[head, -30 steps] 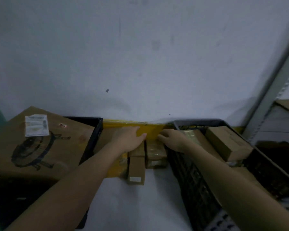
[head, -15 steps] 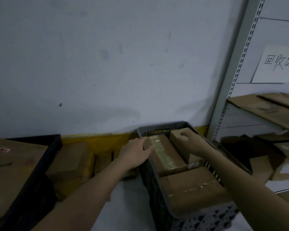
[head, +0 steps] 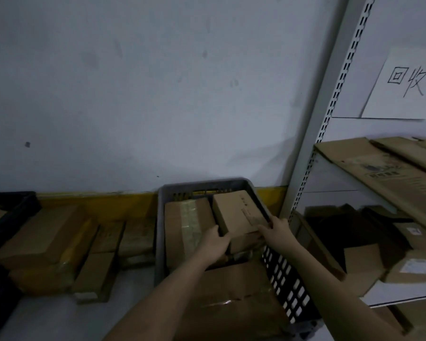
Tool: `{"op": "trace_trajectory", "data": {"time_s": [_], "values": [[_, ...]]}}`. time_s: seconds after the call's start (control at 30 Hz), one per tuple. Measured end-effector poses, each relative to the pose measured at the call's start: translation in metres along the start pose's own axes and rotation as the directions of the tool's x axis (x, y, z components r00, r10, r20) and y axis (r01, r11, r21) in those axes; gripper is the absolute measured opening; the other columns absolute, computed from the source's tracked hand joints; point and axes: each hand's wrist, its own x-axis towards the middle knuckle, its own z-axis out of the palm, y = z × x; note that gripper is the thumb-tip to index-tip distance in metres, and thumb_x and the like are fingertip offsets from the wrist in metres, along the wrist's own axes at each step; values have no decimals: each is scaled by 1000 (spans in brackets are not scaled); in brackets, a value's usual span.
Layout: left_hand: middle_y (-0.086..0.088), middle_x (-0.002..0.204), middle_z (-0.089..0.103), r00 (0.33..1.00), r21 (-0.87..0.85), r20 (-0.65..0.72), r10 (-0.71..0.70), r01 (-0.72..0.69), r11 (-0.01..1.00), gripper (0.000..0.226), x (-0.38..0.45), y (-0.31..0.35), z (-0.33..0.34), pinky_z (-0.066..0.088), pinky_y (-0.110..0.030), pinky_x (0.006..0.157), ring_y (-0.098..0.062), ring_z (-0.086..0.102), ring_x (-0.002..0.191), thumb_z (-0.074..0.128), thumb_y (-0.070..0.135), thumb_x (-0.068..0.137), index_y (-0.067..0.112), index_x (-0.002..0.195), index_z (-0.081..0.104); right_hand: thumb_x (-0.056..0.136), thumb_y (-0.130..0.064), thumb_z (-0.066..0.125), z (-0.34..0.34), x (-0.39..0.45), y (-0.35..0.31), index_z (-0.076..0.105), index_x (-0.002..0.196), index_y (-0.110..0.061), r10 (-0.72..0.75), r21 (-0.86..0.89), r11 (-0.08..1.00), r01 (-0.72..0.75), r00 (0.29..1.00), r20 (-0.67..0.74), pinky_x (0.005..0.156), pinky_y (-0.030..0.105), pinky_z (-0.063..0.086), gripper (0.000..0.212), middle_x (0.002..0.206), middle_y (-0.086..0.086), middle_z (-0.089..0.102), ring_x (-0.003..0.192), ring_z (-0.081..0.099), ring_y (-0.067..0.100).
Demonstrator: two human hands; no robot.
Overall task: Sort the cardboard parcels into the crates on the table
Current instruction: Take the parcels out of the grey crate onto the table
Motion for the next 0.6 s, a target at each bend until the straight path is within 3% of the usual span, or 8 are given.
{"op": "trace_trajectory", "data": {"time_s": [0.07,0.13,0.2,0.27,0.33,0.5,0.6], "values": [[4,138,55,995,-122,43,-88,93,988,47,5,3,15,45,-20,77,-8,52,106,53,41,99,16,139,51,101,-36,50,4,3,3,36,147,-9,63,3,998,-63,997,37,97,35,45,55,147,16,25,122,43,32],[7,125,61,985,-249,71,-157,170,953,50,5,8,24,49,-23,78,-6,55,100,58,45,95,18,136,54,100,-33,52,6,2,3,42,133,-9,66,84,994,-66,998,13,79,33,52,42,139,16,36,104,51,26],[4,131,58,984,-312,41,-172,176,934,56,6,18,22,49,-29,84,-8,54,98,60,49,93,22,139,48,98,-34,55,-1,1,-2,42,114,-12,26,217,976,-12,998,-64,69,37,57,30,122,14,53,89,59,23],[1,138,52,990,-357,-18,-140,125,926,61,7,31,10,48,-38,94,-15,52,108,60,54,91,28,141,38,97,-36,58,-15,0,-17,41,103,-14,4,331,943,26,996,-88,75,49,60,28,106,11,58,87,63,24],[4,129,50,994,-430,-68,-84,47,902,58,7,45,-6,48,-46,94,-19,51,110,61,60,88,34,134,36,96,-35,60,-30,0,-38,43,98,-16,-20,438,897,66,994,-111,73,53,61,26,103,8,60,90,66,25],[-6,131,56,983,-631,-179,34,-141,763,58,2,61,-38,56,-44,92,-27,62,112,69,42,90,33,136,35,96,-25,61,-35,-7,-80,48,99,-14,-160,511,830,223,973,-165,56,31,61,17,104,2,64,83,71,21],[-5,129,56,952,-620,-304,41,-231,750,54,-11,45,-56,58,-39,89,-25,63,111,68,33,92,27,138,39,100,-33,53,-18,-8,-76,53,102,-19,-180,456,870,189,982,-64,60,34,61,14,102,1,64,81,71,18]]}}
